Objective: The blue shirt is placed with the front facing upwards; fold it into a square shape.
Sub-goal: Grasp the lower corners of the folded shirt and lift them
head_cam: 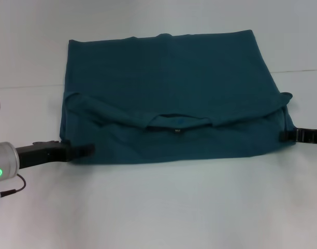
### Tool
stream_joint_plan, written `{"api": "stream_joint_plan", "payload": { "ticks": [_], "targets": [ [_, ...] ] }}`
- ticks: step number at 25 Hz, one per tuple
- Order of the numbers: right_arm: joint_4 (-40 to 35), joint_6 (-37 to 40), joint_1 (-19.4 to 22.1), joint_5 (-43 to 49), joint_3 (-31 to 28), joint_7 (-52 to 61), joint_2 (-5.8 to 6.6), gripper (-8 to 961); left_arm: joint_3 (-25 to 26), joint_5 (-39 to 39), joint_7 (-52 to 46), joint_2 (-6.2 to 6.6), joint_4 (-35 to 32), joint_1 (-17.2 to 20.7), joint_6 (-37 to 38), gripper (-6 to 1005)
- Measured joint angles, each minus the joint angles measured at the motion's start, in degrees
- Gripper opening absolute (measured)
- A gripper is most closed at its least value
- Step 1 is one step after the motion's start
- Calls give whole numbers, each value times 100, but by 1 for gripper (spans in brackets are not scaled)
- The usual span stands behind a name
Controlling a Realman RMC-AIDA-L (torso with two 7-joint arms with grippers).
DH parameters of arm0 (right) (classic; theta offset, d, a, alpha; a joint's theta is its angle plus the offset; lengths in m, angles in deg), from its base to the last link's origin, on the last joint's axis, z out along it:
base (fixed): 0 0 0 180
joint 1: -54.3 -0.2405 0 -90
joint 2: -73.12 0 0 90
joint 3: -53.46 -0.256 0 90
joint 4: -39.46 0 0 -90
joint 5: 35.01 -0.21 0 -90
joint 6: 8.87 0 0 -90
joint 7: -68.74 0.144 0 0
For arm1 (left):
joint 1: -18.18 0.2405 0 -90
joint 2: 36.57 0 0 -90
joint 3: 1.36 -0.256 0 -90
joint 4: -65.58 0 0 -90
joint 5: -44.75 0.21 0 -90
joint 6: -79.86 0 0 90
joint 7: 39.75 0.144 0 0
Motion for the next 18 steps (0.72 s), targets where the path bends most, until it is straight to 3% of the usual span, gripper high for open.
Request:
{"api": "stream_joint_plan", "payload": {
  "ticks": [18],
  "targets": [
    [0, 16, 0, 0, 9, -4, -3, 35, -85, 24, 27, -15, 123, 49, -167, 839]
  ]
}}
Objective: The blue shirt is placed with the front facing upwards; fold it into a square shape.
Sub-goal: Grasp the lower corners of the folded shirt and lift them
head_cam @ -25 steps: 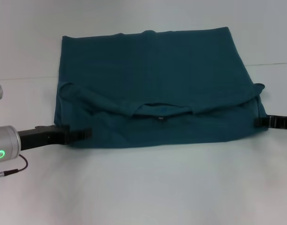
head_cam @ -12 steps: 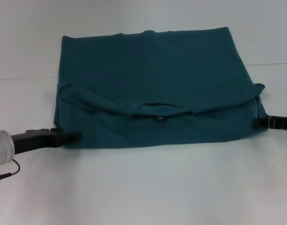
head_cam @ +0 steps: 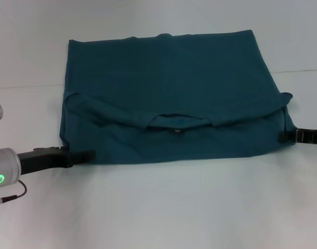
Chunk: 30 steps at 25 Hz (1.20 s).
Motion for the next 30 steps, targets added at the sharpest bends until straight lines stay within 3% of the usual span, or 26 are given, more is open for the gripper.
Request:
{"api": "stream_joint_plan", "payload": {
  "ticks": [12, 20, 30],
  "targets": [
    [0, 2, 9, 0, -9, 0, 0, 35, -150, 0, 10, -12, -40, -58, -111, 815],
    [0, 8, 9, 0, -9, 0, -5, 35, -163, 89, -61, -12, -69, -54, -243, 590],
    [0, 27, 16, 0, -9, 0, 0, 36, -179, 138, -73, -11, -62, -87, -305, 187]
  ]
}}
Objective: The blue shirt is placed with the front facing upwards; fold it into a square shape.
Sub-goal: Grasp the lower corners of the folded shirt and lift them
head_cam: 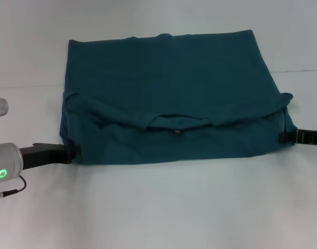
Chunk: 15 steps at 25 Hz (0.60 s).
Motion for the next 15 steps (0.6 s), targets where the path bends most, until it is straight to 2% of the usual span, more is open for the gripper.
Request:
{"api": "stream_joint_plan", "payload": {
  "ticks": [7, 12, 15],
  "targets": [
    [0, -4, 2, 0, 5, 0, 11, 36, 1, 2, -4, 13, 1, -2, 0, 1],
    [-2, 83, 30, -2, 0, 0, 37, 36, 29, 44, -104, 53, -109, 59, 157, 5],
    [-171, 403, 127, -31, -6, -15, 52, 36, 54, 200, -292, 70, -342, 170, 432, 8]
  ]
}}
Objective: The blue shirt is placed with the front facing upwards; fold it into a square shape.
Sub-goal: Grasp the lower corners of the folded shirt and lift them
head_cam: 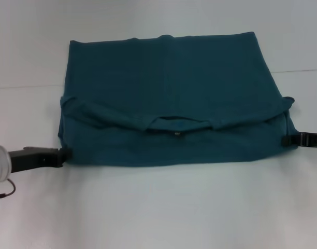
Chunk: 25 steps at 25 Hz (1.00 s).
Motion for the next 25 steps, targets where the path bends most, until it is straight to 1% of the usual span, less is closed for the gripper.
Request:
{"api": "stream_joint_plan", "payload": {
  "ticks": [5, 8, 11, 15, 17, 19, 25],
  "targets": [
    [-296, 517, 337, -262, -3, -265, -1, 36, 34, 49, -222, 38, -406, 219, 683, 13],
    [-363, 893, 570, -415, -7, -535, 40, 36, 98, 59, -297, 59, -608, 347, 1167, 15],
    [-492, 1270, 834, -546, -64, -817, 56, 36, 323, 77, -307, 59, -754, 453, 1758, 18],
    [-726, 1824, 1222, -718, -300, -1199, 59, 36, 612, 92, -267, 54, -905, 594, 2500, 22],
    [-828, 2102, 1363, -732, -446, -1371, 60, 36, 655, 102, -265, 54, -933, 616, 2626, 23],
    [-896, 2337, 1483, -726, -538, -1532, 61, 36, 793, 176, -266, 62, -1015, 701, 3083, 25],
    [-1040, 2875, 1864, -692, -598, -1946, 64, 36, 1064, 480, -219, 90, -1058, 743, 3846, 31]
  ]
}}
